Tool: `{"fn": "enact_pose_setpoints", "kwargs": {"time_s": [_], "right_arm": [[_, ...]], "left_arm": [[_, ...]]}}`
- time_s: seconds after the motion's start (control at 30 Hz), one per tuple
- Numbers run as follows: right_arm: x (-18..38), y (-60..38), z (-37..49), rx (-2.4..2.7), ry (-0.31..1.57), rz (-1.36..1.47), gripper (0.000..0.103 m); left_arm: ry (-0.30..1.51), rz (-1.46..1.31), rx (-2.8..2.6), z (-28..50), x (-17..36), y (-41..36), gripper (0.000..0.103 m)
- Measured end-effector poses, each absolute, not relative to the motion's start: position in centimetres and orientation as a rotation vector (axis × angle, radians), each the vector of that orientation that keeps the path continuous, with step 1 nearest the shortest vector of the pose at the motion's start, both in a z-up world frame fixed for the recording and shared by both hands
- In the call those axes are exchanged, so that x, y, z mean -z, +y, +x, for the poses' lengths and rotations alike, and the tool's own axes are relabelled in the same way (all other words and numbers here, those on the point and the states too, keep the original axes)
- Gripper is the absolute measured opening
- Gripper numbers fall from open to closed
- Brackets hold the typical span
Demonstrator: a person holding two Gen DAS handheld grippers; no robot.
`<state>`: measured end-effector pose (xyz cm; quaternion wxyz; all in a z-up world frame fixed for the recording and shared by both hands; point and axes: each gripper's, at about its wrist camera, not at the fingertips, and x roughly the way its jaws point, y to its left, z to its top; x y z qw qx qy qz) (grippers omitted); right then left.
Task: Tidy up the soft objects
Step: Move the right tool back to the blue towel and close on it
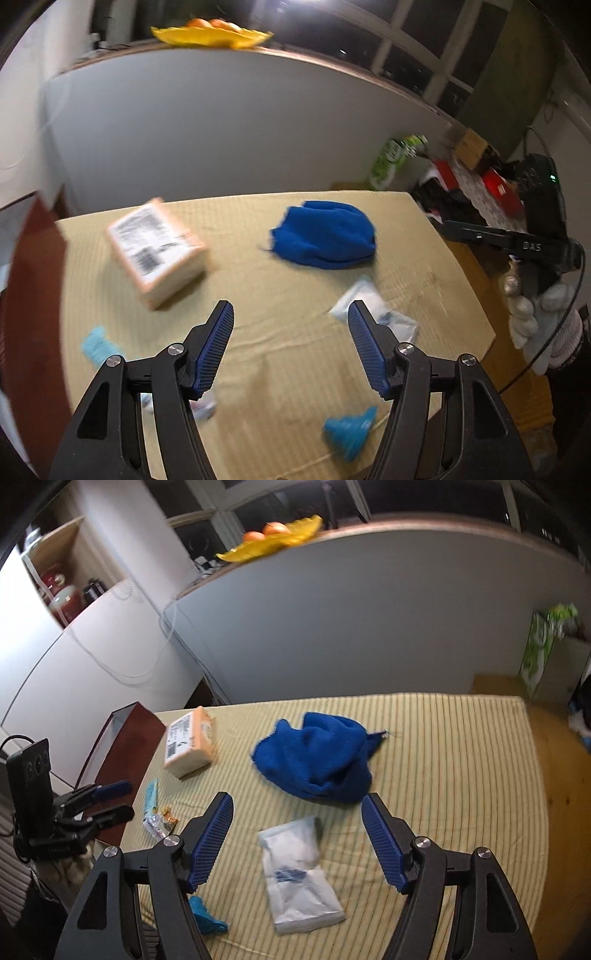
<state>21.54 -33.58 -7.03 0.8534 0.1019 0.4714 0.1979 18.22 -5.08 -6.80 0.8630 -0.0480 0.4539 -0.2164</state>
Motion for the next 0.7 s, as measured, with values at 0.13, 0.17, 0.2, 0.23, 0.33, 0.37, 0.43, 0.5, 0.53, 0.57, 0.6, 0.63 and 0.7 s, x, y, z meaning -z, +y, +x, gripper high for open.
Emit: {"fn": "enact_pose_setpoints", "kwargs": {"time_s": [0.13,0.17,0.2,0.23,0.33,0.37,0.43,0.5,0.53,0.57,0.6,0.63,0.7], "right_arm": [[8.8,-34.6,23.7,-0.435,1.031,0.245,0.069],[9.2,-34.7,24.2,-0.439,1.04,0.249,0.069],[9.7,-34.7,24.7,-0.445,1.051,0.251,0.069],[10.2,-34.7,25.2,-0.45,1.063,0.256,0.069],[11.8,-34.8,26.8,-0.458,1.1,0.29,0.069],[12.2,-34.8,27.3,-0.464,1.107,0.305,0.069],[13.0,-35.0,28.2,-0.473,1.121,0.335,0.069],[13.9,-35.2,29.2,-0.473,1.135,0.357,0.069],[14.2,-35.3,29.5,-0.47,1.142,0.363,0.069],[14.6,-35.4,29.9,-0.468,1.149,0.373,0.069],[15.1,-35.4,30.3,-0.468,1.156,0.386,0.069],[15.4,-35.5,30.6,-0.473,1.162,0.404,0.069],[16.1,-35.6,31.2,-0.477,1.172,0.429,0.069]], "left_arm": [[0.988,-0.087,0.497,20.7,7.5,-7.6,0.064],[1.004,-0.083,0.514,21.5,7.8,-8.3,0.066],[1.022,-0.087,0.518,22.3,8.2,-8.9,0.067],[1.033,-0.089,0.515,23.0,8.5,-9.3,0.067],[1.058,-0.062,0.503,24.8,9.4,-10.4,0.067],[1.065,-0.063,0.507,25.1,9.5,-10.6,0.067],[1.082,-0.057,0.524,26.1,10.1,-11.3,0.067],[1.093,-0.043,0.521,26.6,10.7,-11.7,0.067],[1.102,-0.033,0.521,27.0,11.1,-12.1,0.067],[1.108,-0.025,0.521,27.2,11.3,-12.4,0.067],[1.112,-0.017,0.521,27.5,11.6,-12.7,0.067],[1.115,-0.006,0.52,27.7,11.9,-13.0,0.067],[1.124,0.002,0.518,28.3,12.4,-13.4,0.067]]}}
